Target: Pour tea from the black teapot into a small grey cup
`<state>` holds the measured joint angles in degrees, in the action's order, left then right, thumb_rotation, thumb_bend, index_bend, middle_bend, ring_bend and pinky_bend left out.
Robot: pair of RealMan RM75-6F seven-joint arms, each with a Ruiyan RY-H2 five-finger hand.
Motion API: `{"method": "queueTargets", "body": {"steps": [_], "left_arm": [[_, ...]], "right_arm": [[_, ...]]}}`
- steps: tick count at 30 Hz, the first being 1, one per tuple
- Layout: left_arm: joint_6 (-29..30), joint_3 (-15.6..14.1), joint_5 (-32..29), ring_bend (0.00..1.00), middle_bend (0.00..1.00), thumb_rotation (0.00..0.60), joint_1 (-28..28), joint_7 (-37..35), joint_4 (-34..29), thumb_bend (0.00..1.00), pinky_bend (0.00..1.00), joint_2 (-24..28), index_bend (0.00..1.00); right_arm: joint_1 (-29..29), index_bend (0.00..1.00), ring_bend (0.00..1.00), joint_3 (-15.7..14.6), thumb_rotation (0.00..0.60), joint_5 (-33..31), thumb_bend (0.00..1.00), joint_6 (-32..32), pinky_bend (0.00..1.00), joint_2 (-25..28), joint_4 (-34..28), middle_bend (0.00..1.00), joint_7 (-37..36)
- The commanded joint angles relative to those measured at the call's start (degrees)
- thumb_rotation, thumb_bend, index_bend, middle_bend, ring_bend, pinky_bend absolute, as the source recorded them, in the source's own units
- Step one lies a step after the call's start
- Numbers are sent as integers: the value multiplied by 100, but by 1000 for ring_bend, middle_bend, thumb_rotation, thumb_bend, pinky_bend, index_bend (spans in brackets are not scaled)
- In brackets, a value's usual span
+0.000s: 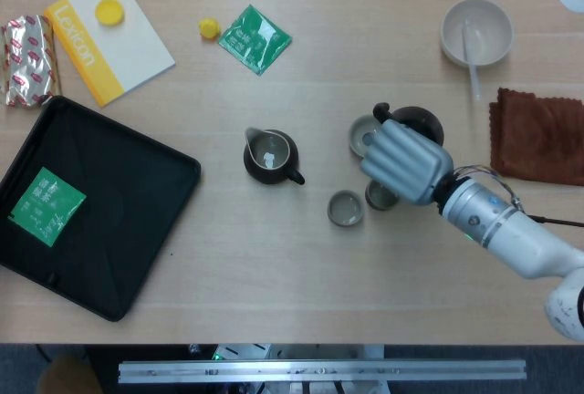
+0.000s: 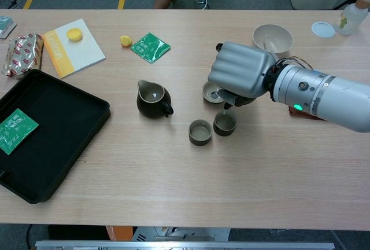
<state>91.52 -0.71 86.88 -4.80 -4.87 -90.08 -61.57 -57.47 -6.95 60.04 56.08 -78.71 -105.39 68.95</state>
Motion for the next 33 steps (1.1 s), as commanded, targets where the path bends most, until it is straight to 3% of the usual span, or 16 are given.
{"method": "queueTargets", "body": {"steps": [1, 19, 33], "left_arm": [[1, 2, -7, 188, 219, 600, -5, -11, 9, 267, 183, -4, 186], [28, 8, 1, 188, 219, 600, -38, -46, 49, 267, 182, -24, 186], [20, 7, -4, 188, 219, 600, -51, -45, 57, 267, 182, -28, 186]], "right_arm": [[-34, 905, 806, -10, 361, -45, 604, 0, 288, -20, -16, 834, 116], [-122, 905, 806, -95, 361, -90, 604, 76, 287, -64, -63, 834, 545], [52, 905, 806, -61, 363, 5, 588, 169, 287, -130, -32, 834, 123]]}}
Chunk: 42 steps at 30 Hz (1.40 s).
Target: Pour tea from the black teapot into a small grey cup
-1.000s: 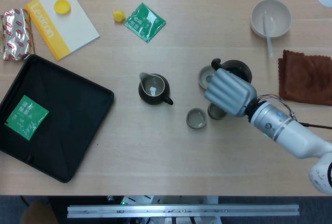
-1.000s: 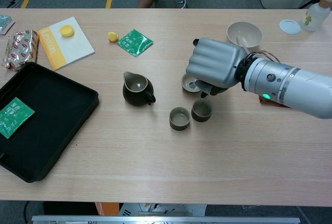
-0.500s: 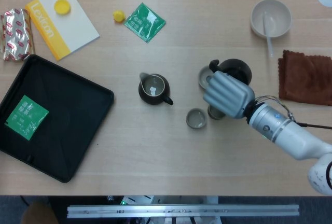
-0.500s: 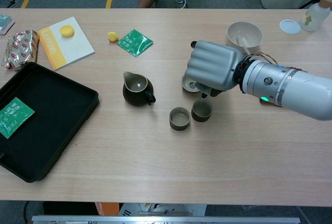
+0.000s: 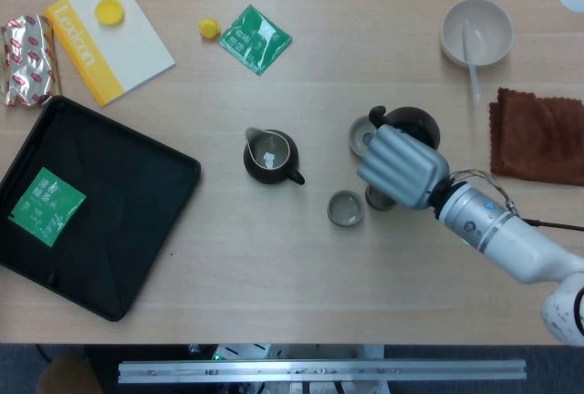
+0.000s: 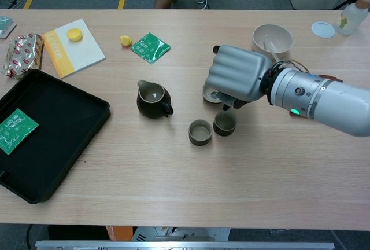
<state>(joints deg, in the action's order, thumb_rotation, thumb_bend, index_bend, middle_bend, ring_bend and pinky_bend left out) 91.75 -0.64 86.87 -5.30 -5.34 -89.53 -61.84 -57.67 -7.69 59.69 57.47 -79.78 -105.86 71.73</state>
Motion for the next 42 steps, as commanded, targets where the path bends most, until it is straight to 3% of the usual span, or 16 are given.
{"method": "queueTargets", "body": {"steps": [1, 20, 29, 42], "left_arm": [[-9, 0, -6, 188, 219, 600, 1, 4, 1, 267, 182, -1, 186], [-92, 6, 43, 188, 219, 600, 74, 136, -71, 267, 182, 11, 186], [-156, 10, 72, 188, 219, 600, 135, 184, -117, 267, 182, 31, 186], [-301, -3, 59, 188, 219, 600, 224, 305, -201, 267, 182, 14, 186]], "right_arm": [[96, 905, 806, 13, 363, 69, 586, 44, 287, -26, 26, 834, -207], [788, 905, 806, 241, 362, 542, 570, 363, 287, 226, -62, 833, -1898], [1091, 903, 784, 390, 362, 323, 565, 270, 287, 522, -23, 811, -2790], [1382, 848, 725, 605, 362, 65, 557, -222, 287, 620, 682, 766, -4109]]}}
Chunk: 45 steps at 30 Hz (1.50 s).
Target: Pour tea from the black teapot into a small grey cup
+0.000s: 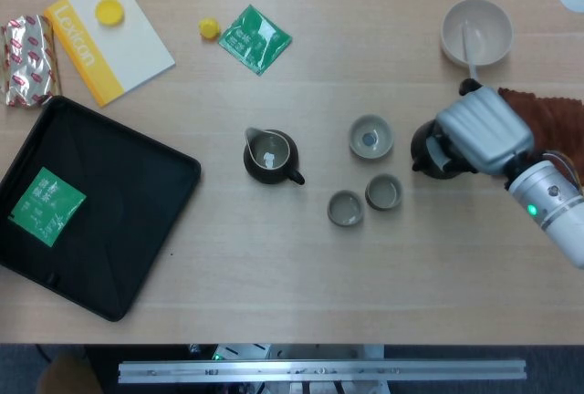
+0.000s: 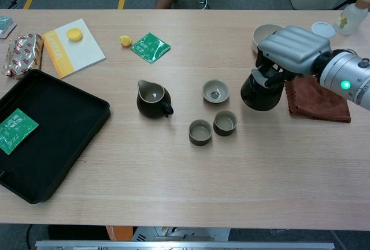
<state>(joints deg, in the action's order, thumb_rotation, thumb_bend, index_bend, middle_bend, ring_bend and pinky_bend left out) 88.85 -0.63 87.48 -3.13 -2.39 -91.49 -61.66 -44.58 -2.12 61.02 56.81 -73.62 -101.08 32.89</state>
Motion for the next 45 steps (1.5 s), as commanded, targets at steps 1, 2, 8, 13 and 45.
{"method": "queueTargets", "body": {"steps": [1, 2, 8, 13, 45], "left_arm": [[-19, -6, -6, 188, 219, 600, 10, 16, -8, 267, 183, -6, 186], [-24, -4, -12, 188, 219, 600, 14, 25, -11, 267, 182, -8, 186], [-57, -6, -32, 188, 219, 600, 31, 59, -24, 267, 182, -28, 186], [-86, -21, -43, 188, 219, 600, 41, 88, -39, 267, 182, -43, 186], [-55, -29, -77, 188, 219, 600, 28, 38, -19, 267, 175, -19, 186]], "right_arm": [[88, 844, 722, 50, 363, -75, 557, -188, 287, -6, 264, 762, -274], [109, 842, 720, 55, 363, -88, 557, -223, 287, -28, 343, 760, -336], [187, 825, 696, 58, 363, -132, 554, -396, 284, -173, 648, 741, -552], [240, 804, 674, 94, 362, -123, 540, -500, 268, -342, 882, 723, -714], [16, 396, 285, 234, 362, -512, 443, -793, 198, -509, 850, 374, -178]]}}
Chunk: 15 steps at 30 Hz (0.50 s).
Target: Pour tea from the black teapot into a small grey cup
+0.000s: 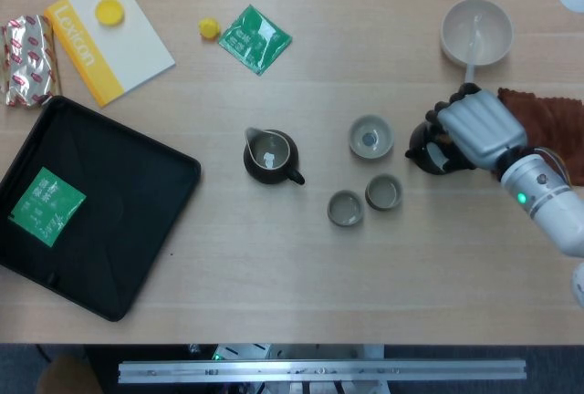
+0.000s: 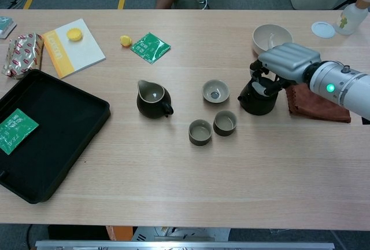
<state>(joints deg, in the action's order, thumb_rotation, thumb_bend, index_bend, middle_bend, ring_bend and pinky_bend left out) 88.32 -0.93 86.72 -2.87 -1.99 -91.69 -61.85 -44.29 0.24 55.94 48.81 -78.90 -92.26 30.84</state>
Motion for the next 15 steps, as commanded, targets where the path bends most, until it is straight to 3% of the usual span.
{"method": "queueTargets", "body": {"steps": [1, 7, 15], "left_arm": [[-2, 3, -3, 188, 219, 600, 3, -4, 3, 267, 175, 0, 186], [-8, 4, -9, 188, 219, 600, 6, -11, 10, 267, 175, 3, 186], [6, 47, 21, 188, 219, 600, 52, -15, -15, 267, 175, 61, 186]], "right_arm": [[-17, 370, 256, -5, 362, -11, 425, 9, 190, 28, -49, 349, 42], [2, 293, 173, 2, 361, 15, 337, 90, 155, 86, -159, 274, 35], [190, 246, 128, 134, 363, 348, 322, 471, 153, 217, -355, 221, -327]]}}
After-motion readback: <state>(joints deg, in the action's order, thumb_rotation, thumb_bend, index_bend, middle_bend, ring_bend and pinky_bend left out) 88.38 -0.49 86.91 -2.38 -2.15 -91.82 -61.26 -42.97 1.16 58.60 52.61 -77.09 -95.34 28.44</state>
